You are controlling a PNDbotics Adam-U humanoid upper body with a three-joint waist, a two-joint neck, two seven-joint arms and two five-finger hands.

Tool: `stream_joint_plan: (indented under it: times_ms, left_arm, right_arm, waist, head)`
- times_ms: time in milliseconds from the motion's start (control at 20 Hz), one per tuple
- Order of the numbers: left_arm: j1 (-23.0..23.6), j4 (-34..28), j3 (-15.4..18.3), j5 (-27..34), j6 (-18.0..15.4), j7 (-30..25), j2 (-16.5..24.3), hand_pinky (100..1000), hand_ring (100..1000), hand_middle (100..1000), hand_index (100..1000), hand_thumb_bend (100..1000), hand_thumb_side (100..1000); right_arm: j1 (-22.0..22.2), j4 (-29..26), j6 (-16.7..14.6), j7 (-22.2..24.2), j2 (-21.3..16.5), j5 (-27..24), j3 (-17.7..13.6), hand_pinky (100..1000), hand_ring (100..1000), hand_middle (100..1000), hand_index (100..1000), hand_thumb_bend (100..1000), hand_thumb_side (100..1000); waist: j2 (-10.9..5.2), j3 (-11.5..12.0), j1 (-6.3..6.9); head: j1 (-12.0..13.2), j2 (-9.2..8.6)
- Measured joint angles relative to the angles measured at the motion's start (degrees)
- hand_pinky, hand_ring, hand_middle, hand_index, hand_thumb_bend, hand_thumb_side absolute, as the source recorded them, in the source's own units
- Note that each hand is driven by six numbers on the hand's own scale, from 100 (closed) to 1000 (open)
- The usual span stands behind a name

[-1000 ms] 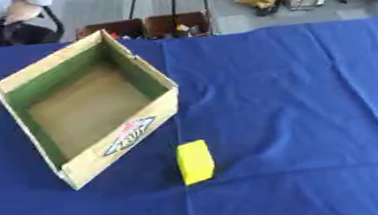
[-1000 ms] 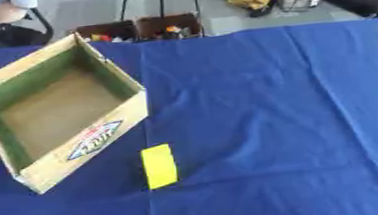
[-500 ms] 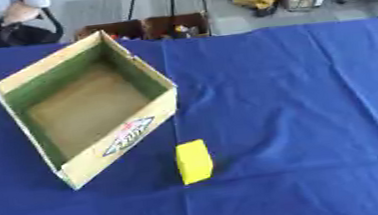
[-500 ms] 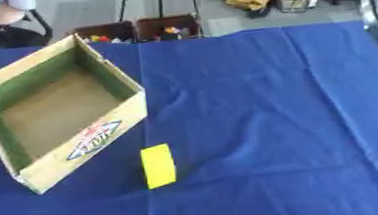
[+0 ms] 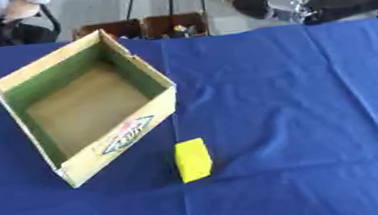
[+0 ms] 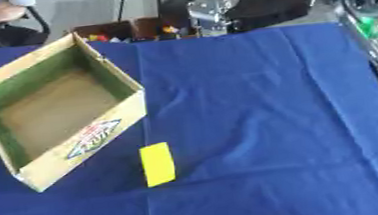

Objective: Pick up objects on the table and place them in the box.

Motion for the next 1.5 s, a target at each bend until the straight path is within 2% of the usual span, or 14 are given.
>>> stream_joint_plan:
  times_ms: [50,100,300,500,750,1100,1500]
  left_arm:
    - [0.00,0.00,-0.06,0.02,0.02,-0.02,0.04,731,895,869,927,100,926]
    - [0.00,0.00,-0.12,0.06,0.05,-0.05,0.04,731,895,869,927,100,926]
    - [0.00,0.00,-0.23,0.17,0.07,-0.07,0.04,731,895,869,927,100,925]
    - [0.00,0.00,-0.23,0.20,0.07,-0.07,0.04,731,895,869,927,100,924]
    - [0.00,0.00,-0.25,0.25,0.10,-0.10,0.04,730,896,868,927,100,924]
    - [0.00,0.00,-0.27,0.47,0.21,-0.23,0.04,729,896,868,927,100,924]
    - [0.00,0.00,-0.31,0.52,0.31,-0.35,0.02,728,896,868,927,100,923]
  right_arm:
    - [-0.47,0.26,0.05,1.60,0.32,0.01,0.44,841,864,847,891,505,845]
    - [-0.87,0.51,0.06,3.16,0.67,0.01,0.88,841,867,848,894,524,776]
    - [-1.14,1.02,0.12,8.83,1.46,-0.34,2.32,842,875,856,898,575,646]
    - [-0.05,0.61,0.99,12.57,1.57,-1.20,3.15,838,879,872,907,599,596]
    - [0.84,-0.11,1.29,14.26,1.59,-1.41,4.54,832,883,890,926,624,518]
    - [1.05,-0.12,1.92,15.08,3.56,-1.41,7.24,818,877,883,919,625,511]
    - [0.70,-0.13,4.99,15.10,6.71,0.19,10.56,814,883,896,923,610,514]
  waist:
    - [-0.01,0.04,0.00]
    - [-0.02,0.07,0.00]
    - [-0.29,0.17,0.00]
    - [-0.31,0.23,0.00]
    - [-0.31,0.22,0.00]
    - [-0.31,0.42,0.00]
    - [-0.31,0.43,0.00]
  head:
    - [-0.05,0.00]
    - [-0.09,0.00]
    - [-0.29,0.00]
    - [-0.29,-0.03]
    - [-0.17,-0.08]
    - [-0.01,-0.11]
    - [0.20,-0.27]
